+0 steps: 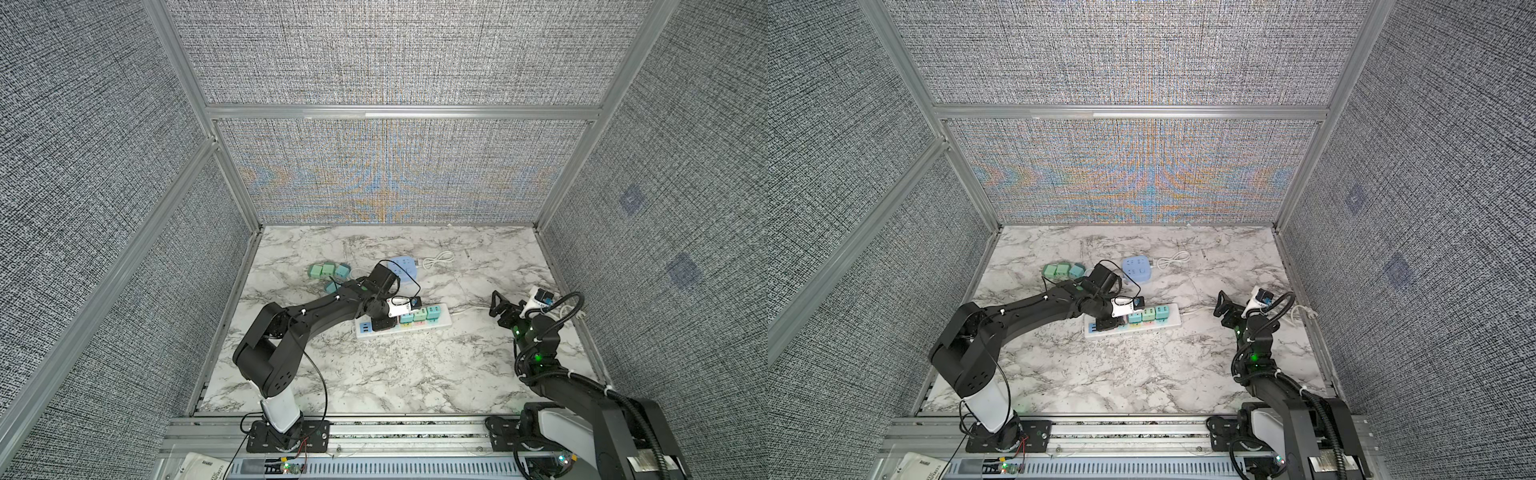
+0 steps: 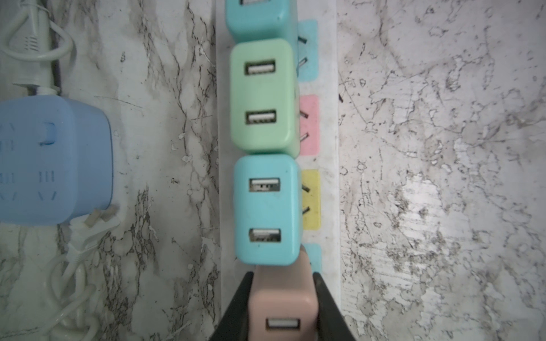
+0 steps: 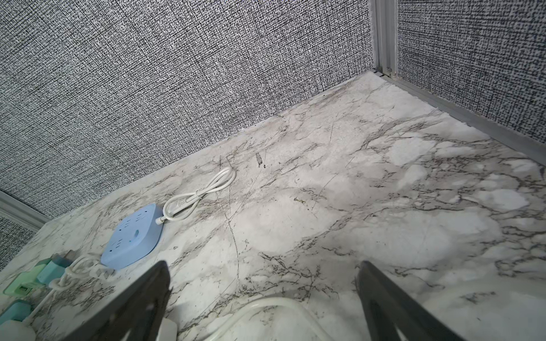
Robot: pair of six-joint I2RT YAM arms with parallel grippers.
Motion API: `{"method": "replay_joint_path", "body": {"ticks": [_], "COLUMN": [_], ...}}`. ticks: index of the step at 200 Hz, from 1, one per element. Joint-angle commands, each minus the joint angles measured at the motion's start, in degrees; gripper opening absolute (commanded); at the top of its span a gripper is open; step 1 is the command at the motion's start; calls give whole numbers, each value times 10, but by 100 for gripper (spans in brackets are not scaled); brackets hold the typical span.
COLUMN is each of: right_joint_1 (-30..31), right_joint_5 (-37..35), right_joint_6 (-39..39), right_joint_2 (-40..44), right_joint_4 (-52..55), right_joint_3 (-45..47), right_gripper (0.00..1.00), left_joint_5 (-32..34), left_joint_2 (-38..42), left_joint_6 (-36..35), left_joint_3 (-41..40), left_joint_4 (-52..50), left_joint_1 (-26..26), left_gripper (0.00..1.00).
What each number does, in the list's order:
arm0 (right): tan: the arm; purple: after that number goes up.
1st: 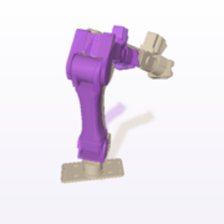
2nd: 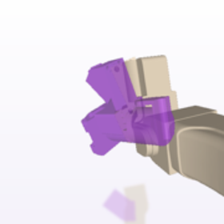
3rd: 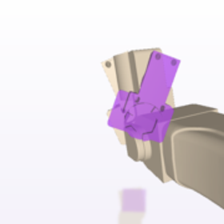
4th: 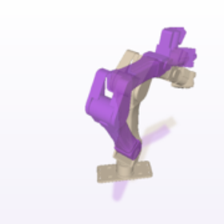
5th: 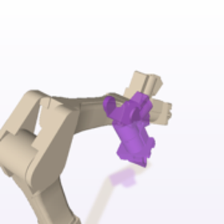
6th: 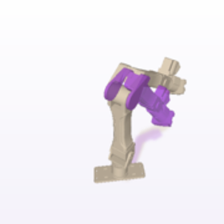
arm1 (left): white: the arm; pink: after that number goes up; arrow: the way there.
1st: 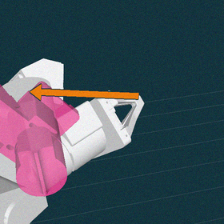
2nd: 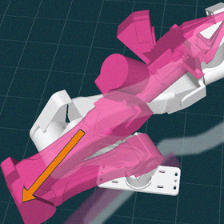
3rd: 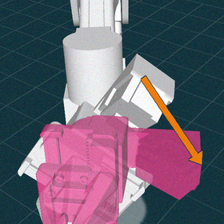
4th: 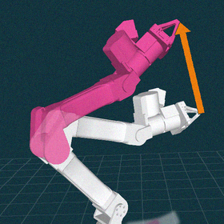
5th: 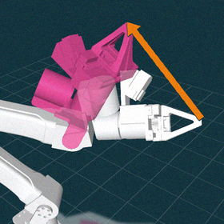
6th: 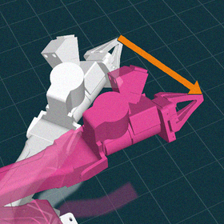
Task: Insert plugs into power strip
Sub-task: Insert the plug into the socket.
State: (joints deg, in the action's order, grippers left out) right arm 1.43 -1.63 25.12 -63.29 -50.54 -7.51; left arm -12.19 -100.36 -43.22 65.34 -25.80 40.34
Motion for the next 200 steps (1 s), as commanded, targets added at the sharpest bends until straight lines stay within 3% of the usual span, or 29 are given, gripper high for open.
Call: {"method": "replay_joint_path", "body": {"ticks": [1, 165, 170, 175, 200], "right_joint_1": [0, -3, -3, -3, -4], "right_joint_5": [0, 3, 3, 3, 3], "right_joint_6": [6, 8, 8, 8, 8], "right_joint_2": [0, -1, -1, -1, -2], "right_joint_4": [-14, -15, -15, -15, -16], "right_joint_3": [-4, -4, -4, -3, -4], "right_gripper": [99, 99, 100, 99, 99], "left_joint_5": [23, 39, 41, 41, 44], "left_joint_2": [-12, -51, -50, -47, -34], "left_joint_6": [-5, -16, -14, -12, -10], "left_joint_3": [-4, -9, -9, -9, -14], "left_joint_4": [-43, -52, -52, -51, -44], "left_joint_1": [-1, 0, -1, -1, -1], "left_gripper": [0, 0, 16, 25, 50]}}
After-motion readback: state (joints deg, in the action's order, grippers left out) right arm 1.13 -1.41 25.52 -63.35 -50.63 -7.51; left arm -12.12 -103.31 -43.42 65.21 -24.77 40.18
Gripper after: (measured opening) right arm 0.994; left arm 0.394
